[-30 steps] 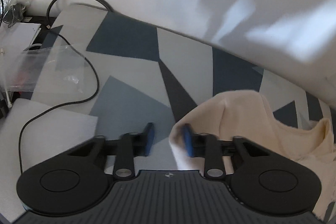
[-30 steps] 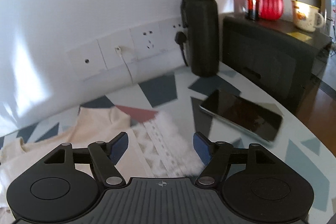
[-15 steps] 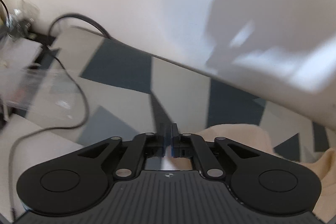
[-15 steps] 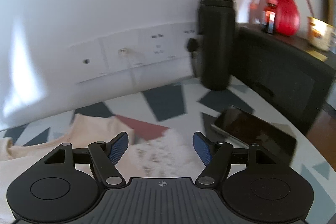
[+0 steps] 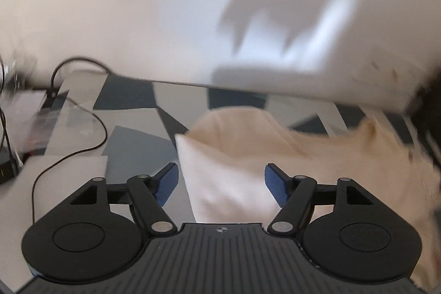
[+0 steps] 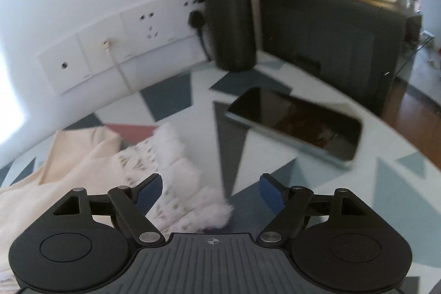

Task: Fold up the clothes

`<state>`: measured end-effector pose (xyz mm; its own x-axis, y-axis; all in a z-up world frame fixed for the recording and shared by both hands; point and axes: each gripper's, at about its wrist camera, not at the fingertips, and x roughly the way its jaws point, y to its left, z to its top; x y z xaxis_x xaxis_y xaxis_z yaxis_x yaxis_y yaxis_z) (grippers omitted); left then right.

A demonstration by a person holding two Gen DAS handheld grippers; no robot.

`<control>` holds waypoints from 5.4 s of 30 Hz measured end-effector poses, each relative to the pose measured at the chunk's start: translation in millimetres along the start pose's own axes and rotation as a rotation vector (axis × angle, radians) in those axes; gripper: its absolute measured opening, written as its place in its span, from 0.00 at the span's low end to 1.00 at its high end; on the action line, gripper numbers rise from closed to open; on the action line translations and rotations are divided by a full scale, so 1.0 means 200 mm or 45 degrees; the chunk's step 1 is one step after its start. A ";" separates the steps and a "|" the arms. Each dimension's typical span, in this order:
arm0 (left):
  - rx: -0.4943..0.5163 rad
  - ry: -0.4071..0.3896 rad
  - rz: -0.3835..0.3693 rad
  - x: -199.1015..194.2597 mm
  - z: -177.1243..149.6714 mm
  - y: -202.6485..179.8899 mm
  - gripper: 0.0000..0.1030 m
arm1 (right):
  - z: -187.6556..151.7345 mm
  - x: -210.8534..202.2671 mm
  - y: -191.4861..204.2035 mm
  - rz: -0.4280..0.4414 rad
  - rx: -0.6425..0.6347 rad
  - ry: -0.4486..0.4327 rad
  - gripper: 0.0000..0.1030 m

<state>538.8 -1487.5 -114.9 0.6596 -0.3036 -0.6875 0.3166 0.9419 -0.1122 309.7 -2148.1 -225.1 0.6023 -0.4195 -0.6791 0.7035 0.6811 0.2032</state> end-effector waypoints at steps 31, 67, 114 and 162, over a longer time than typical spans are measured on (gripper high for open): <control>0.019 0.233 0.102 -0.02 -0.31 -0.05 0.72 | -0.11 -0.23 0.53 0.393 -0.353 -0.175 0.10; 0.017 0.288 0.105 -0.01 -0.42 -0.12 0.99 | -0.25 -0.35 0.67 0.344 -0.644 -0.353 0.19; -0.004 0.292 0.134 0.00 -0.41 -0.14 0.99 | -0.31 -0.30 0.70 0.647 -0.690 0.062 0.58; 0.029 0.287 0.122 -0.01 -0.41 -0.14 1.00 | -0.20 -0.04 0.53 0.144 -0.368 -0.002 0.95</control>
<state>471.9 -1501.3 -169.4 0.5195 -0.1711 -0.8371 0.2772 0.9605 -0.0243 365.2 -2048.4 -225.5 0.6711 -0.3321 -0.6628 0.4958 0.8658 0.0682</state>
